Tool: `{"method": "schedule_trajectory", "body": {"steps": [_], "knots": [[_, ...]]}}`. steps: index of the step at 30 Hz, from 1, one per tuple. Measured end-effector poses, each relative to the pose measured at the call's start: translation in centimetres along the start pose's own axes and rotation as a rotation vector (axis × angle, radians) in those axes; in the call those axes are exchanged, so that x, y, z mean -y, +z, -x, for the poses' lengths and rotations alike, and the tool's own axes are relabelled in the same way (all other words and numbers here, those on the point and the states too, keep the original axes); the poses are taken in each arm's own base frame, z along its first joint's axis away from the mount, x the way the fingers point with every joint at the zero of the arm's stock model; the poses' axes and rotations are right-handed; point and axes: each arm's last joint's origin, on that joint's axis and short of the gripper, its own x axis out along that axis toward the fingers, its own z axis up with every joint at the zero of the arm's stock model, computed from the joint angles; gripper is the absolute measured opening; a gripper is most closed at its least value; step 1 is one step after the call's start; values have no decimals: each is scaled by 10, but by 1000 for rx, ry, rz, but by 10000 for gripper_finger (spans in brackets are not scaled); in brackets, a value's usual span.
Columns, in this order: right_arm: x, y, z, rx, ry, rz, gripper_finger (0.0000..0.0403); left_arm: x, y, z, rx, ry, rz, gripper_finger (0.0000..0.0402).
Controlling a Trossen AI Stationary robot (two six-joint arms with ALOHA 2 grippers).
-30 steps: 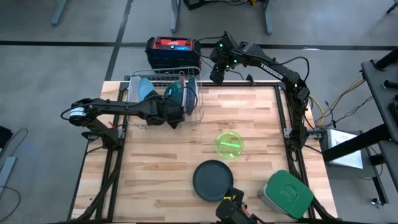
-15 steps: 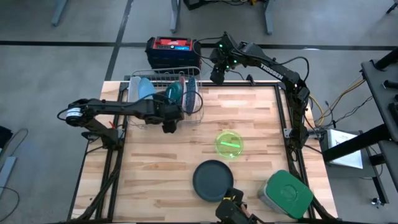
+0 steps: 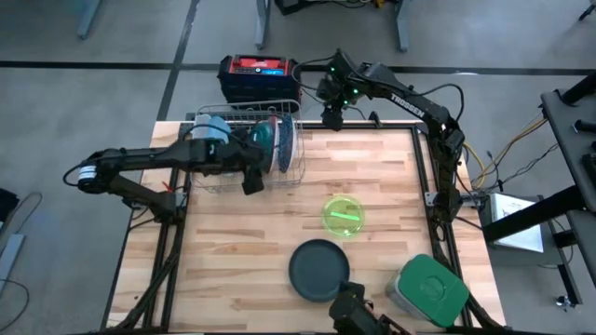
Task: Sort dishes
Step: Put the green plate into the dish rack
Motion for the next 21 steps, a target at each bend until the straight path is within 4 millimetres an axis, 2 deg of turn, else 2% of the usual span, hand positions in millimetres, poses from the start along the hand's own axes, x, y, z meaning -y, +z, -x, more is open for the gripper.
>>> {"method": "schedule_trajectory", "body": {"steps": [3, 13, 21], "knots": [[3, -1, 1, 20, 36, 6, 179, 4, -1, -6, -16, -17, 5, 217], [7, -3, 3, 21, 31, -2, 179, 20, -8, -50, -198, 35, 39, 217], [7, -3, 3, 22, 30, -2, 179, 23, -9, -61, -218, 95, 80, 217]]}}
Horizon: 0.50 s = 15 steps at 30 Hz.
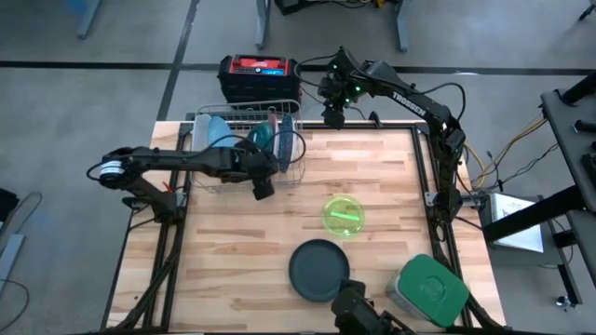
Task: Sort dishes
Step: Put the green plate into the dish rack
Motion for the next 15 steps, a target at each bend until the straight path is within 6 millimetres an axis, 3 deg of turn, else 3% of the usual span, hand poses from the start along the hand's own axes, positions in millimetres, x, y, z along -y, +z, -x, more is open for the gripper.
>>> {"method": "schedule_trajectory", "body": {"steps": [15], "knots": [[0, 0, 0, 2, -1, 0, 179, 5, 0, -13, -28, 104, 93, 217]]}}
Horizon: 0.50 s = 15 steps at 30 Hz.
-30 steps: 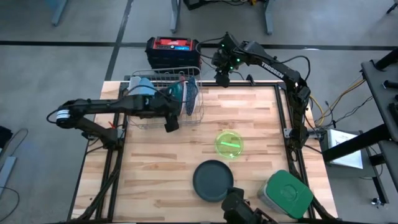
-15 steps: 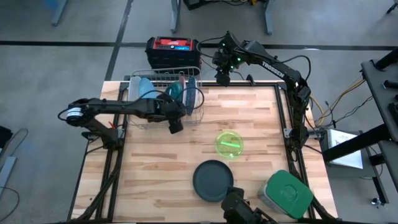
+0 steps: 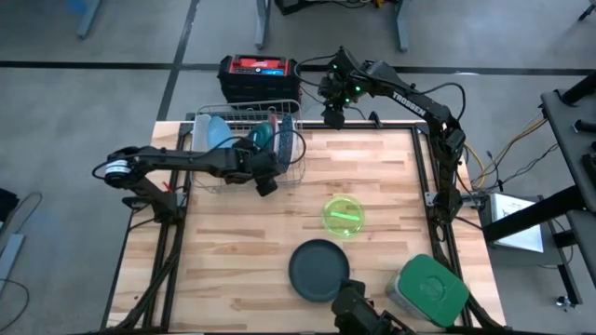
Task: Sort dishes
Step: Put the green plate into the dish rack
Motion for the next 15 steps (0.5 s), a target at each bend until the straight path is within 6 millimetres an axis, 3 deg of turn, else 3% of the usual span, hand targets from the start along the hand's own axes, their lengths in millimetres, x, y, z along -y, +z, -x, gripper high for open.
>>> {"method": "schedule_trajectory", "body": {"steps": [9, 15], "knots": [[0, 0, 0, 0, 0, 0, 179, 7, 0, -6, 11, 111, 24, 215], [0, 0, 0, 0, 0, 2, 179, 8, -1, -4, 20, 124, 69, 182]]}}
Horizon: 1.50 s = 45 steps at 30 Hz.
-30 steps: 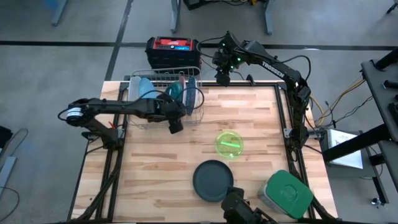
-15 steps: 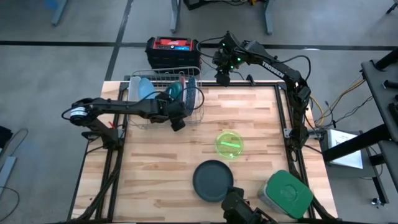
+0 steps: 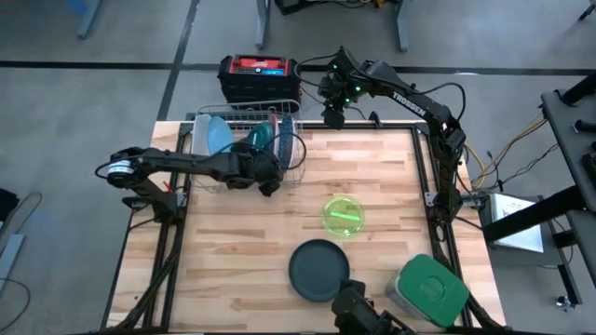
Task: Sort dishes
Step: Put the green plate into the dish rack
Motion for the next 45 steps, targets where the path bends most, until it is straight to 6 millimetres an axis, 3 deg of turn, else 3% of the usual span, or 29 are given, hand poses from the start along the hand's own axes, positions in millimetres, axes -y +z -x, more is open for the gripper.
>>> {"method": "schedule_trajectory", "body": {"steps": [9, 13, 20, 26, 35, 45], "knots": [[0, -2, -3, -13, 7, 5, 179, -4, -4, 8, 12, 107, -39, 113], [0, -6, -7, -29, 14, 17, 179, -4, -5, 12, -14, -9, -71, 100], [-1, -12, -15, -60, 31, 51, 179, -2, -4, 12, -20, -84, -173, 109], [5, -15, -1, -26, 18, 69, 179, -5, 2, 21, 57, -151, -202, 115], [25, -23, 17, 118, 123, 44, 179, -36, 7, 49, 194, -218, -117, 116], [28, -28, 15, 108, 133, 11, 179, -21, -10, 25, 86, -196, -44, 132]]}}
